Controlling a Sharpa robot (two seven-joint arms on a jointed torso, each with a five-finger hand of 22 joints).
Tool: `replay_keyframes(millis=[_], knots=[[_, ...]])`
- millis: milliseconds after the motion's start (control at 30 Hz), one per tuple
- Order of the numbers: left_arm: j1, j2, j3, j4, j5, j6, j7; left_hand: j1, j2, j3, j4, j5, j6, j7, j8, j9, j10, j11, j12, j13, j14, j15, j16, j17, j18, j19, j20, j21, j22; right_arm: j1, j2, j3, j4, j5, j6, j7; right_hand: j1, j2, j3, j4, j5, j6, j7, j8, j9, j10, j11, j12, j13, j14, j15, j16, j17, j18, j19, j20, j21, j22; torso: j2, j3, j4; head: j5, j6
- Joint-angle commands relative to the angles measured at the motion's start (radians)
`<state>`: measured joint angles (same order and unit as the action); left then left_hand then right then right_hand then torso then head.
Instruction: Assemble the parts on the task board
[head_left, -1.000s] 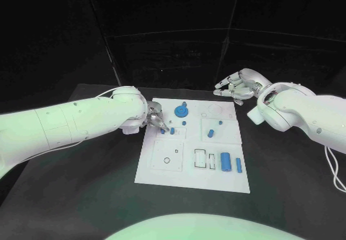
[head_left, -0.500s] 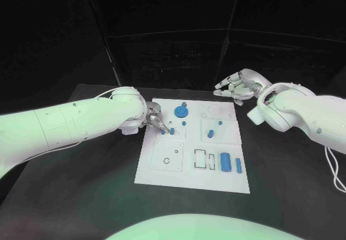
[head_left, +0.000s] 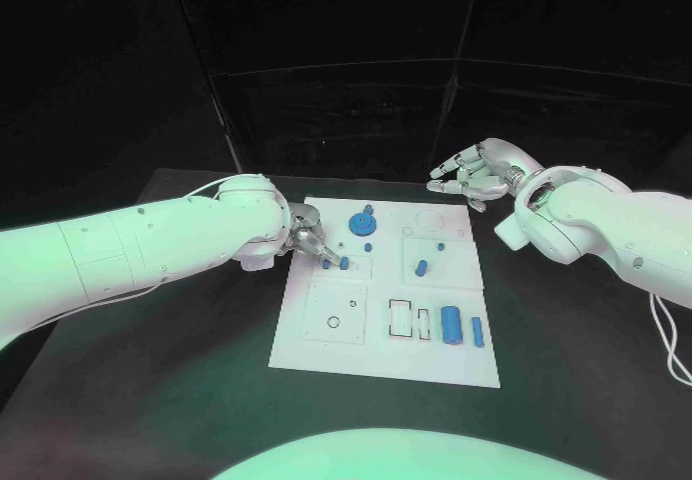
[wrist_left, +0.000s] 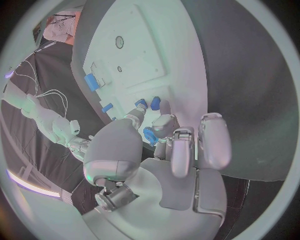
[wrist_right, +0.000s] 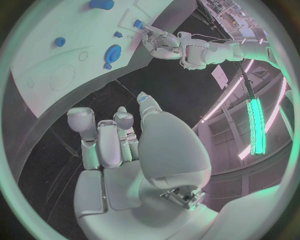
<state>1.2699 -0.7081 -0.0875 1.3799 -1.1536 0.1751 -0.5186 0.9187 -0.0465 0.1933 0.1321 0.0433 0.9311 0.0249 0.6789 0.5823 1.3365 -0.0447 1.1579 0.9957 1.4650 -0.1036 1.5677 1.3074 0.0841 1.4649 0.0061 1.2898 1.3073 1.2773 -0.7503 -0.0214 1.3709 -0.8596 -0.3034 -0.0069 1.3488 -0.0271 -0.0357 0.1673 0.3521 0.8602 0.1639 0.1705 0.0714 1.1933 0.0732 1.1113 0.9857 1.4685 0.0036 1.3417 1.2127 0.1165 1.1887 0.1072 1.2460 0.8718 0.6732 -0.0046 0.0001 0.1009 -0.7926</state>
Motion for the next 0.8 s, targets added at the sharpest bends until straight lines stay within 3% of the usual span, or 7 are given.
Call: replay_keyframes(millis=[33,200,433,467,600,733,800], knots=[[0.005,-0.006,0.003,0.011,-0.004,-0.050,-0.001,0.000,0.009,-0.013,0.002,0.004,-0.003,-0.002,-0.004,0.001,-0.002,-0.003,0.002,-0.004,0.106,-0.005,0.003,0.263,-0.017,0.040,-0.009,-0.005,0.003,0.002,0.000,0.001,0.000,0.003,-0.002,0.012,-0.001,0.004,-0.005,0.000,0.004,-0.007,0.001,0.007,-0.001,-0.001,0.002,-0.004,-0.001,0.026,-0.007,-0.004,-0.001,0.018,-0.006,-0.002,-0.005,-0.001,0.000,-0.0002,0.0003,-0.001,0.001],[0.011,-0.022,0.012,0.028,0.017,-0.098,0.005,0.019,0.020,-0.035,0.008,0.005,-0.019,0.004,-0.013,-0.001,-0.021,0.002,-0.020,-0.032,0.106,-0.001,0.003,0.263,-0.011,0.032,-0.006,-0.036,-0.023,0.002,0.000,0.001,0.000,0.003,-0.001,0.012,-0.001,0.004,-0.005,0.000,0.004,-0.007,0.001,0.007,-0.001,-0.001,0.002,-0.004,-0.001,0.026,-0.007,-0.004,-0.001,0.018,-0.006,-0.002,-0.005,-0.001,0.000,0.0005,-0.0008,-0.002,0.002],[0.022,-0.031,0.018,0.043,0.058,-0.198,0.067,0.107,0.041,-0.081,-0.002,0.011,-0.100,0.042,-0.043,-0.018,-0.160,0.036,-0.173,-0.228,0.078,0.028,-0.057,0.170,0.030,-0.044,0.019,-0.258,-0.206,0.002,0.001,0.001,-0.003,0.003,-0.001,0.012,-0.001,0.004,-0.005,0.000,0.004,-0.007,0.001,0.007,-0.001,-0.001,0.002,-0.004,-0.001,0.026,-0.007,-0.004,-0.001,0.018,-0.006,-0.002,-0.005,-0.001,0.000,0.0002,0.0000,-0.002,0.003],[0.024,-0.028,0.019,0.041,0.068,-0.207,0.097,0.138,0.046,-0.081,-0.014,0.011,-0.123,0.054,-0.052,-0.026,-0.220,0.048,-0.229,-0.295,0.056,0.038,-0.099,0.111,0.045,-0.080,0.026,-0.347,-0.277,0.002,0.001,0.001,-0.004,0.003,-0.001,0.012,-0.001,0.004,-0.006,0.001,0.005,-0.008,0.001,0.007,-0.002,-0.001,0.002,-0.005,-0.001,0.026,-0.007,-0.004,-0.001,0.018,-0.006,-0.002,-0.005,-0.001,0.000,0.0002,0.0000,-0.002,0.004],[0.027,-0.002,0.018,0.023,0.087,-0.248,0.223,0.291,0.053,-0.063,-0.086,0.010,-0.187,0.095,-0.089,-0.065,-0.364,0.087,-0.300,-0.346,-0.070,0.075,-0.281,-0.121,0.087,-0.229,0.055,-0.649,-0.510,0.002,0.003,0.001,-0.005,0.003,-0.002,0.011,-0.001,0.005,-0.006,0.001,0.005,-0.008,0.001,0.007,-0.002,-0.001,0.002,-0.005,-0.001,0.026,-0.007,-0.004,-0.001,0.018,-0.006,-0.002,-0.006,-0.001,0.000,0.0005,-0.0003,-0.004,0.006],[0.027,0.040,0.006,-0.011,0.069,-0.310,0.358,0.409,0.056,-0.020,-0.145,0.010,-0.208,0.127,-0.156,-0.134,-0.477,0.122,-0.415,-0.433,-0.239,0.106,-0.476,-0.352,0.084,-0.299,0.084,-0.720,-0.549,0.002,0.006,0.000,-0.007,0.003,-0.002,0.011,-0.001,0.005,-0.006,0.001,0.005,-0.008,0.001,0.007,-0.002,-0.001,0.002,-0.005,-0.001,0.026,-0.007,-0.004,-0.001,0.018,-0.006,-0.002,-0.006,-0.001,0.001,-0.0001,-0.0016,-0.006,0.010],[0.022,0.057,0.000,-0.024,0.036,-0.342,0.402,0.454,0.050,0.022,-0.176,0.009,-0.180,0.152,-0.205,-0.193,-0.472,0.138,-0.501,-0.523,-0.298,0.122,-0.553,-0.453,0.090,-0.313,0.098,-0.747,-0.567,0.002,0.009,0.000,-0.007,0.003,-0.001,0.012,-0.001,0.005,-0.006,0.001,0.005,-0.008,0.001,0.007,-0.002,-0.001,0.002,-0.005,-0.001,0.026,-0.007,-0.004,-0.001,0.018,-0.006,-0.002,-0.006,-0.001,0.002,-0.0003,-0.0032,-0.005,0.013]])
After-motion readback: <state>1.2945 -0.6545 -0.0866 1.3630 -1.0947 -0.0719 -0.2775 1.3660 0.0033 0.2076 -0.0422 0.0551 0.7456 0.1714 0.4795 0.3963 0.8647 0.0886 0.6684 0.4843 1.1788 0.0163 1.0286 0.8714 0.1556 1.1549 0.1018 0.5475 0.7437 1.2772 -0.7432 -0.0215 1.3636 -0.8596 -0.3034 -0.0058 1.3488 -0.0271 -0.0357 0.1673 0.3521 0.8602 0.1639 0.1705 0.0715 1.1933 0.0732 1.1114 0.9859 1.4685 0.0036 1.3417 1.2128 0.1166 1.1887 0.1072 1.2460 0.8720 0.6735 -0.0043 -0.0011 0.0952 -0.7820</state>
